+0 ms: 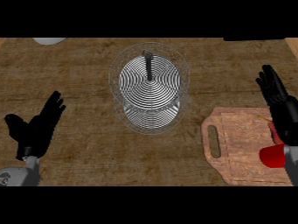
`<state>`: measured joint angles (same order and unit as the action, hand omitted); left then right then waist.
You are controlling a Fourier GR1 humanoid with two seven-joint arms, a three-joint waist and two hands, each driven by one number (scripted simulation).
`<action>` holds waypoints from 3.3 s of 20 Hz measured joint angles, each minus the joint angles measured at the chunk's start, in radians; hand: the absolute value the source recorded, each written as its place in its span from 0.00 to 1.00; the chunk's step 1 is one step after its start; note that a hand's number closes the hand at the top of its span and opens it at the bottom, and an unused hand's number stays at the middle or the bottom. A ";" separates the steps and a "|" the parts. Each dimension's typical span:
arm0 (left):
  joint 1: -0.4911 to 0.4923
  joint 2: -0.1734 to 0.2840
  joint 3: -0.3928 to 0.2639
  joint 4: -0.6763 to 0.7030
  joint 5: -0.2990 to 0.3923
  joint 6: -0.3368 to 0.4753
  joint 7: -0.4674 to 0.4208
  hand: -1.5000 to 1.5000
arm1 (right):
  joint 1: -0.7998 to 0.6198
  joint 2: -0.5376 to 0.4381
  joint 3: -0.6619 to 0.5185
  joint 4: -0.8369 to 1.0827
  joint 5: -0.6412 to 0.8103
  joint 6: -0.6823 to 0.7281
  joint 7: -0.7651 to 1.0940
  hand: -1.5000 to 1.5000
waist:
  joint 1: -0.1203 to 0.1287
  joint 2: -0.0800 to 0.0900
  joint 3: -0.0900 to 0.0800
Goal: Pick the can from the cutting board and place it in the tiered basket
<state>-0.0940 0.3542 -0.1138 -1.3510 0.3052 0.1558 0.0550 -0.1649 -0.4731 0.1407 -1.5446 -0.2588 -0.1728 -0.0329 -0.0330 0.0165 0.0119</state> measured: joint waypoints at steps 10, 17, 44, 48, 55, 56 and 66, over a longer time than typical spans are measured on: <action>-0.034 -0.063 -0.105 -0.016 -0.079 -0.082 -0.129 0.50 | 0.054 0.010 0.111 -0.012 -0.033 0.214 -0.006 0.00 | 0.028 -0.015 -0.011; -0.025 -0.100 -0.122 0.007 -0.114 -0.099 -0.175 0.50 | 0.135 -0.040 0.072 -0.172 -0.018 0.294 -0.096 0.00 | 0.023 -0.018 -0.012; -0.007 -0.121 -0.091 -0.013 -0.146 -0.133 -0.165 0.50 | 0.255 -0.663 -0.139 -0.746 0.328 0.755 0.483 0.00 | 0.022 -0.020 -0.012; -0.016 -0.131 -0.091 -0.035 -0.154 -0.132 -0.133 0.50 | 0.298 -0.594 -0.105 -0.766 0.482 0.735 0.514 0.00 | 0.027 -0.019 -0.012; -0.010 -0.139 -0.069 -0.033 -0.165 -0.157 -0.143 0.50 | 0.347 -0.501 -0.057 -0.679 0.675 0.756 0.480 0.00 | 0.029 -0.017 -0.012; -0.027 -0.148 -0.068 -0.024 -0.170 -0.156 -0.138 0.50 | 0.329 -0.489 -0.062 -0.650 0.676 0.766 0.464 0.00 | 0.030 -0.017 -0.012; -0.020 -0.160 -0.031 -0.004 -0.199 -0.189 -0.159 0.50 | 0.318 -0.332 -0.008 -0.465 0.903 0.726 0.342 0.00 | 0.032 -0.017 -0.012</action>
<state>-0.1144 0.1941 -0.1446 -1.3553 0.1060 -0.0336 -0.1037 0.1531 -0.8049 0.1322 -2.0097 0.6442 0.5532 0.3092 -0.0010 -0.0002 0.0002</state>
